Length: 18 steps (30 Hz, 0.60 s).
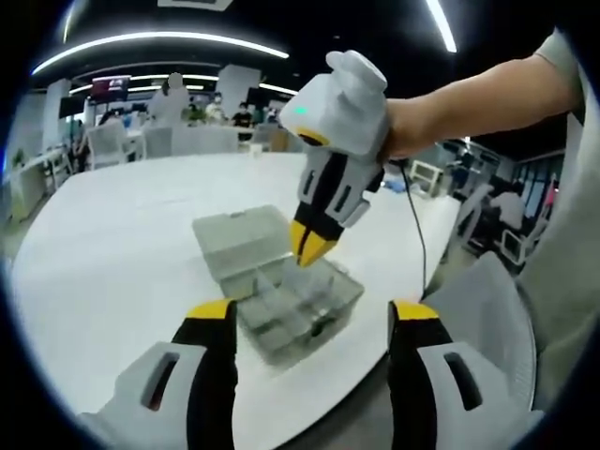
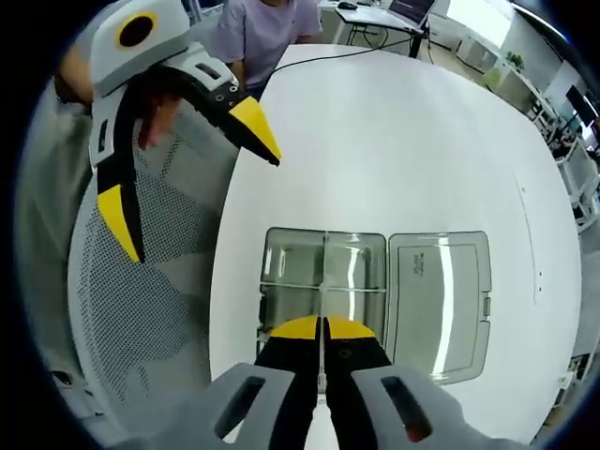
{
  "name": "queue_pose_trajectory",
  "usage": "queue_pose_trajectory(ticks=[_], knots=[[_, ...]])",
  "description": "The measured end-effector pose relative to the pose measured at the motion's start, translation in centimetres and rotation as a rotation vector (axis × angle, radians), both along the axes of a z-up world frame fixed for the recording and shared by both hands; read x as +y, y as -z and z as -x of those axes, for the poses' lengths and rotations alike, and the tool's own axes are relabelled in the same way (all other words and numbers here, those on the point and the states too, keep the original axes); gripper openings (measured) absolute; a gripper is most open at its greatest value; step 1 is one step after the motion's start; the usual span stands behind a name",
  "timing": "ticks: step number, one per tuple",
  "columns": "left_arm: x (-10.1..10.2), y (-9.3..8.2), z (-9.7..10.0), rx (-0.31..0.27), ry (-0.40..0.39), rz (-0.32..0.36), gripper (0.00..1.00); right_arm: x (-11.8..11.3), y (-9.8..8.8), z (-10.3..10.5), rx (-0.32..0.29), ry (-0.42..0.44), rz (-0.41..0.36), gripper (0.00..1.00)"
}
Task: Insert the divider into the dual guide fixture by aligning both edges with the guide slots and pushing it downward to the bottom, including one-sided entry, uneven engagement, binding, and posture correction.
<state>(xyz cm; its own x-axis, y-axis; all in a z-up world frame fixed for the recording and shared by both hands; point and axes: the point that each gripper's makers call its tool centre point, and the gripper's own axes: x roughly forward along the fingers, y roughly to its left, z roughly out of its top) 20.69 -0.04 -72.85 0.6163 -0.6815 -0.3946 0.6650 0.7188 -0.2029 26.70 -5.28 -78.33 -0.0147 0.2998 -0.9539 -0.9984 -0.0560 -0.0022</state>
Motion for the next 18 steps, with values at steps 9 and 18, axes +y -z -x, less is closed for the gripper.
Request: queue_pose_trajectory(ticks=[9, 18], knots=[[0.05, 0.03, -0.04, 0.0, -0.002, 0.0, 0.63, 0.12, 0.19, -0.14, -0.003, -0.005, -0.001, 0.0], [0.12, -0.05, -0.09, -0.003, -0.008, 0.003, 0.63, 0.16, 0.16, -0.2, 0.0, 0.01, -0.014, 0.0]])
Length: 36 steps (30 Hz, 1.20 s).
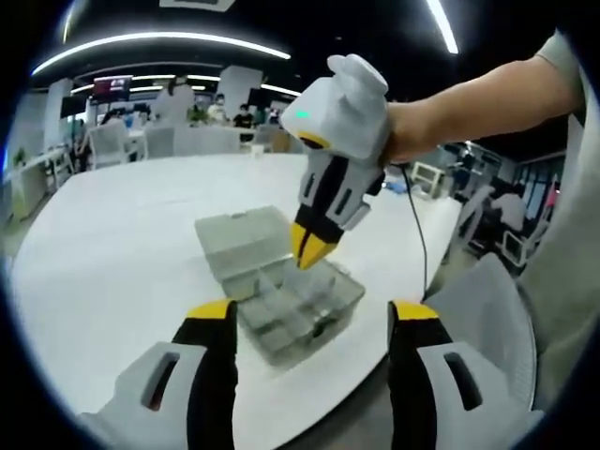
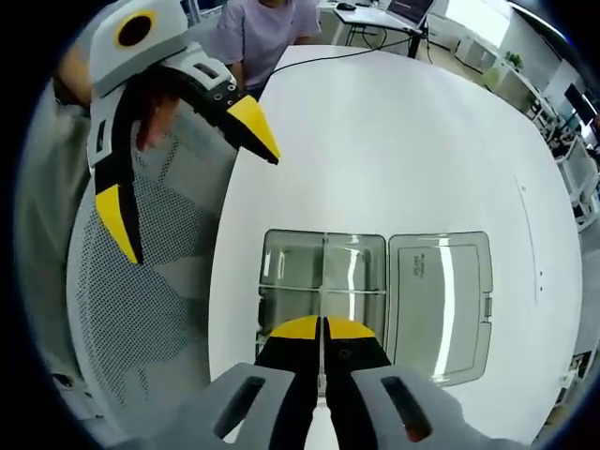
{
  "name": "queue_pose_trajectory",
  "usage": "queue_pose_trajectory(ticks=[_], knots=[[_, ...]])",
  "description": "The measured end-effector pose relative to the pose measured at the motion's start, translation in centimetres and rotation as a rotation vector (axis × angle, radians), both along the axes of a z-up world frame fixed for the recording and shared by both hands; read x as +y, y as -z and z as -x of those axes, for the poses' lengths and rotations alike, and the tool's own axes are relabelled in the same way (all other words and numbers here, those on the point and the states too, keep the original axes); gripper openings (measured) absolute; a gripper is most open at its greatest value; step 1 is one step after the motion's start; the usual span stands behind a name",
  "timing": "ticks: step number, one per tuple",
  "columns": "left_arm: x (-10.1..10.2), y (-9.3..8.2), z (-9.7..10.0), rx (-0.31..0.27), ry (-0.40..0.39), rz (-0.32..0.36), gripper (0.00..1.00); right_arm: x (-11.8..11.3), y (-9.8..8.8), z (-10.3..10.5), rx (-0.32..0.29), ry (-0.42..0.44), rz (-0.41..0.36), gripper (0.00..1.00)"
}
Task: Insert the divider into the dual guide fixture by aligning both edges with the guide slots and pushing it downward to the bottom, including one-sided entry, uneven engagement, binding, and posture correction.
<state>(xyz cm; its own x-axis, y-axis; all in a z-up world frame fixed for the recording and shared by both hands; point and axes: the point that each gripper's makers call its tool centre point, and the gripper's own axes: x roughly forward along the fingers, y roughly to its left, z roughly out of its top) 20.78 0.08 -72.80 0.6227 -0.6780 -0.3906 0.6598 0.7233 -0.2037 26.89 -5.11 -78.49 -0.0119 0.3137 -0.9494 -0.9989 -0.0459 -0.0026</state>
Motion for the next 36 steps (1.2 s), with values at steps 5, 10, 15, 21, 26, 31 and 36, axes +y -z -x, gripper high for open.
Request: queue_pose_trajectory(ticks=[5, 10, 15, 21, 26, 31, 36], knots=[[-0.01, 0.07, 0.02, 0.001, 0.003, -0.001, 0.63, -0.1, 0.0, 0.08, 0.003, 0.007, -0.009, 0.0], [0.03, 0.14, 0.03, 0.003, 0.003, -0.002, 0.62, -0.2, -0.05, 0.22, -0.004, 0.012, -0.02, 0.0], [0.01, 0.1, 0.07, 0.005, 0.002, 0.0, 0.62, -0.24, 0.08, 0.28, 0.001, 0.028, -0.026, 0.0], [0.1, 0.23, 0.05, 0.008, 0.0, 0.0, 0.62, -0.29, 0.19, 0.27, 0.003, 0.036, -0.033, 0.0], [0.0, 0.14, 0.14, 0.008, 0.002, 0.001, 0.62, -0.46, 0.55, 0.31, -0.001, 0.033, -0.038, 0.0], [-0.1, 0.08, 0.23, 0.009, 0.005, -0.001, 0.62, -0.39, 0.64, 0.36, -0.002, 0.022, -0.036, 0.0], [-0.05, 0.11, 0.2, 0.01, 0.004, 0.0, 0.62, -0.25, 0.88, 0.46, -0.005, 0.011, -0.025, 0.0]])
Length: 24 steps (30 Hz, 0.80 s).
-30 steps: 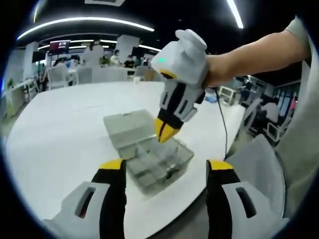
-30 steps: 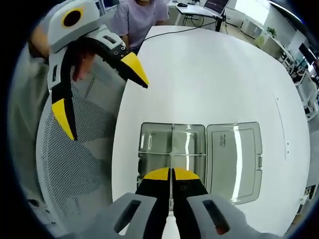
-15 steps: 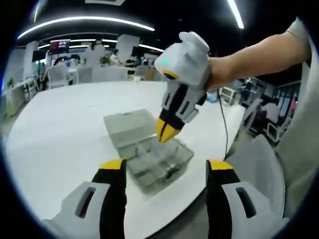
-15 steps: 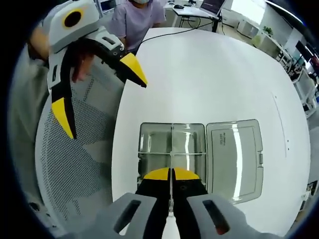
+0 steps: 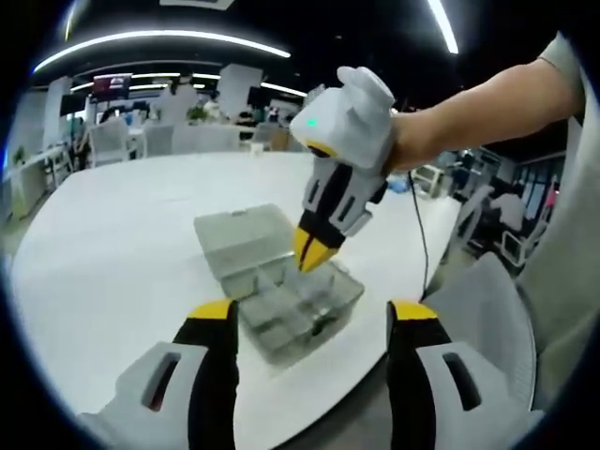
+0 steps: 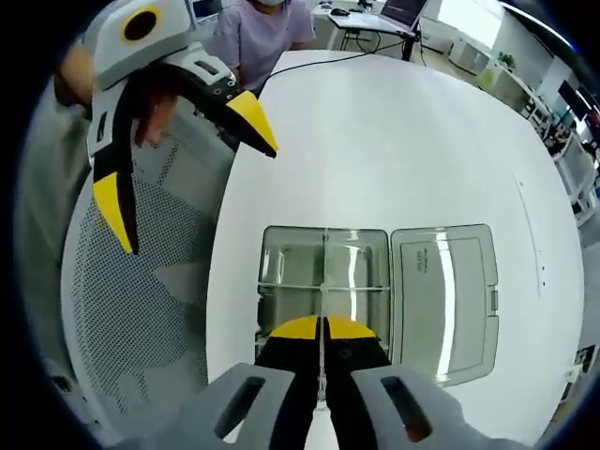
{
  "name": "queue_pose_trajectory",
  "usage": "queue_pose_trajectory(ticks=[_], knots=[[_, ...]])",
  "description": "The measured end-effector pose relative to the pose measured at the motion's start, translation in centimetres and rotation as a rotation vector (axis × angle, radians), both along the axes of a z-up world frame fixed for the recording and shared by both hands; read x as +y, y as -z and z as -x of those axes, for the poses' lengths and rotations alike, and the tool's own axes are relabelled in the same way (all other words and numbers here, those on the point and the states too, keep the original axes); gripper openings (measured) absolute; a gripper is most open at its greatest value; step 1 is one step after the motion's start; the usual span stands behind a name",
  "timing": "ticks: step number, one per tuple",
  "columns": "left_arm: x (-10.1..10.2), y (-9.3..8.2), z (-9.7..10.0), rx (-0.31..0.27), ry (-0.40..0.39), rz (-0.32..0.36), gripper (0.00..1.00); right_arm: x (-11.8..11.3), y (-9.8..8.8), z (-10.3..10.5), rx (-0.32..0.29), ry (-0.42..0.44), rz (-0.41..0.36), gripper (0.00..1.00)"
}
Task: Insert the divider into the dual guide fixture by aligning both edges with the guide slots and pushing it downward to the bottom, including one-sided entry, uneven engagement, binding, and posture correction.
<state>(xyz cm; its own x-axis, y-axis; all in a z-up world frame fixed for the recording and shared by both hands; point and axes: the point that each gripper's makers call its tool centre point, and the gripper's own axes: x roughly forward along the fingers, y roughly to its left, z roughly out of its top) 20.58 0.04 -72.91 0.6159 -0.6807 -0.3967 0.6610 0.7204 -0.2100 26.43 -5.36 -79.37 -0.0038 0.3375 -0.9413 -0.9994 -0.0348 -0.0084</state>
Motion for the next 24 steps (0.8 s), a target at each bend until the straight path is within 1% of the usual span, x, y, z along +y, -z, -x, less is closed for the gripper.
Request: queue_pose_trajectory(ticks=[24], knots=[[0.1, 0.2, 0.0, 0.002, 0.002, -0.002, 0.62, 0.0, 2.6, -0.1, 0.005, 0.011, 0.024, 0.0]])
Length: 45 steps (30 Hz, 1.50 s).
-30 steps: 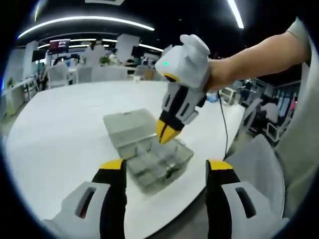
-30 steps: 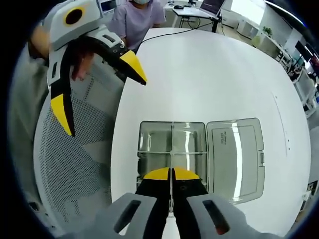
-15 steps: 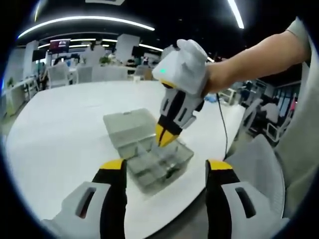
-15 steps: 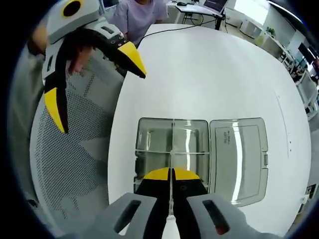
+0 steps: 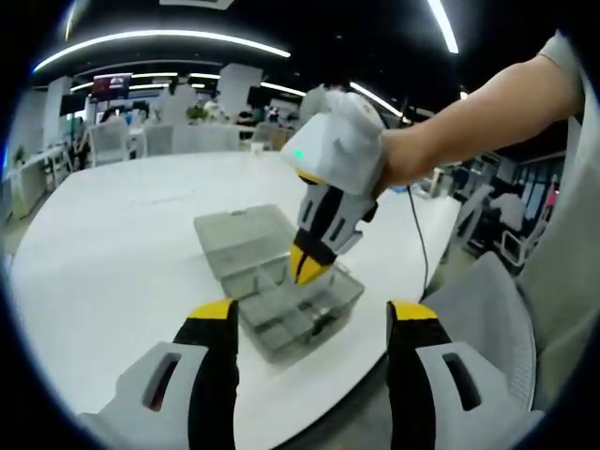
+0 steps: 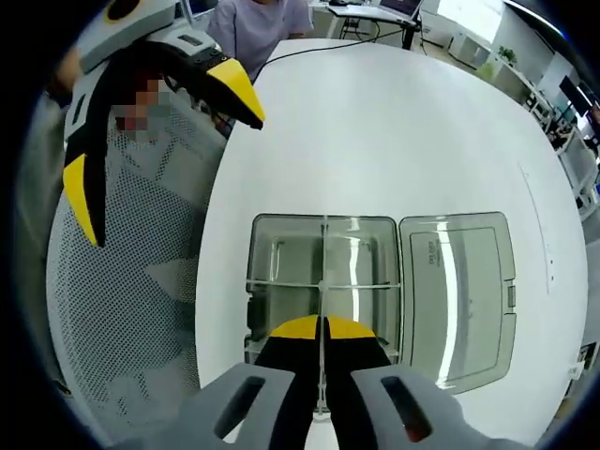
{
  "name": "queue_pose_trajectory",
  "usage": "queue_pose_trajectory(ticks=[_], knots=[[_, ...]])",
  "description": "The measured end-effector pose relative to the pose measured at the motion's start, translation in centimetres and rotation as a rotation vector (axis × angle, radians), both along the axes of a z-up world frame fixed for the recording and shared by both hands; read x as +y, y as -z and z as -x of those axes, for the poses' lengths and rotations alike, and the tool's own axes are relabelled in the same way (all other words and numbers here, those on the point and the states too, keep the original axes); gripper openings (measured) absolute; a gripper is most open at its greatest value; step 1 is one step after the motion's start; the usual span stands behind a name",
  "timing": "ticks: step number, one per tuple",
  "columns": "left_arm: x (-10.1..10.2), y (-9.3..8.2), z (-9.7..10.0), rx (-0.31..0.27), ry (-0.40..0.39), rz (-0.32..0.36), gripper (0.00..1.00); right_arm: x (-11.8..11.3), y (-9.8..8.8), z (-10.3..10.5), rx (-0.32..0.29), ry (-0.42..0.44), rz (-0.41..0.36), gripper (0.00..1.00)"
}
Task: Insert the divider into the dual guide fixture by aligning both edges with the guide slots and pushing it downward to the bottom, including one-sided entry, uneven engagement, binding, and posture correction.
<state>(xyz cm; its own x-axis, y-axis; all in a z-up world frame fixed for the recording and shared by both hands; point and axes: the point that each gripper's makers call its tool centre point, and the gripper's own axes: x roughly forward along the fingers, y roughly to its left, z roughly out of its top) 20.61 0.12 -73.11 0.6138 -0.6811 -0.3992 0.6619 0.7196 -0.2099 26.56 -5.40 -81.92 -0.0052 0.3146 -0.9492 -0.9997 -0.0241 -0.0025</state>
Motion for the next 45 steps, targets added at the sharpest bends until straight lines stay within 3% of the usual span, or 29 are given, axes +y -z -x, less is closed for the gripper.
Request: queue_pose_trajectory(ticks=[11, 45], knots=[[0.0, 0.0, 0.0, -0.001, 0.003, -0.003, 0.62, 0.0, 1.1, -0.1, -0.009, -0.004, 0.018, 0.0], [-0.2, 0.4, 0.2, 0.006, 0.016, -0.017, 0.62, -0.1, 1.8, -0.2, -0.027, -0.022, 0.032, 0.0]])
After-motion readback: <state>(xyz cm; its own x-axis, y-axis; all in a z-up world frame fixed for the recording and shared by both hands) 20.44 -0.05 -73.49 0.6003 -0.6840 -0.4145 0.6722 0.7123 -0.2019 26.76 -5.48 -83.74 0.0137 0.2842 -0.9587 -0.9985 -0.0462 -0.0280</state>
